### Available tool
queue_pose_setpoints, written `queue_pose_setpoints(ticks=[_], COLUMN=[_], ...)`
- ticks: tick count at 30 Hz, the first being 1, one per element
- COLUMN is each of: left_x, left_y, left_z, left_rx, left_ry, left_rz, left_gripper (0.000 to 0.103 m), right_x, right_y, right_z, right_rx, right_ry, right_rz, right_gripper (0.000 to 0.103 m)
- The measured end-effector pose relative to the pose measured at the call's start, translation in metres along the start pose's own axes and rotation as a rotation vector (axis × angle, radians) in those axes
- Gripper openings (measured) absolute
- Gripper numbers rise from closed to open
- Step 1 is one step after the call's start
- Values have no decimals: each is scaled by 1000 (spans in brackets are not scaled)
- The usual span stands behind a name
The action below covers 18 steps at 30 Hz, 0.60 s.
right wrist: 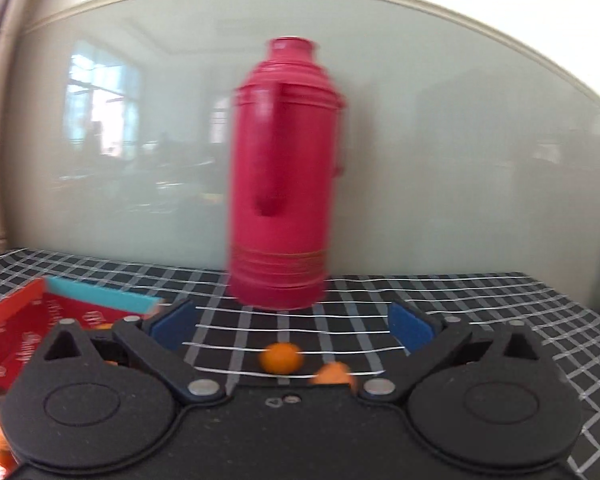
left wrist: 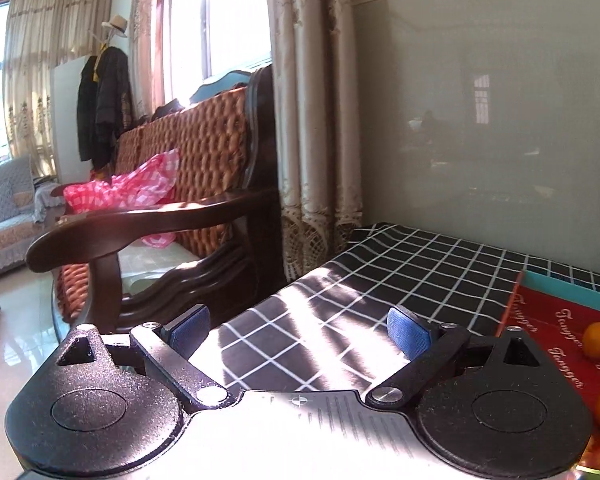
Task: Organize fruits
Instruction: 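Reach the left tool to the pile and grasp the orange cube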
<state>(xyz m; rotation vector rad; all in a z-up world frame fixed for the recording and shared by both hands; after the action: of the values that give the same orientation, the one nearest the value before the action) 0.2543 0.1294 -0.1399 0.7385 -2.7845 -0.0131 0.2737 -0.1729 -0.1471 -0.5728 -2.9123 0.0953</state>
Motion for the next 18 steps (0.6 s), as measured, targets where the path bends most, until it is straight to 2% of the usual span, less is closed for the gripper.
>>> queue_pose_setpoints(ticks=[5,9,15,18], left_x=[25,43,77,91], left_y=[-47,-86,-151,-189], left_z=[-3,-2,7,13], left_rx=[-45,-69,-133,-182], left_ry=[-54,-64,-79,-43], left_rz=[129,235,408,505], left_gripper=[95,95,95,95], right_x=[-10,-13,-8,-2], right_y=[-43,-74,-112,-133], right_z=[3,5,10,12], right_rx=[-30,-27,23,13], right_ry=[38,48,44,50], right_rz=[194,305,433,469], right_gripper=[97,97,97,97])
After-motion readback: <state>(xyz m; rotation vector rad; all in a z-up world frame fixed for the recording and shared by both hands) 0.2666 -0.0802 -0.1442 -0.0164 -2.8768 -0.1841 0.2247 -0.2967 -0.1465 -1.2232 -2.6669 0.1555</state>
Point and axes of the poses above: each gripper's, at about its wrist camera, not at the fingertips, and x roughly against the way its jaws point, y to its left, z to its underside, the point moved 1 cm from there along -x, roughly the way its jaws point, and after that the axes turned 6 degrees about -y, right-handed, at the moved point
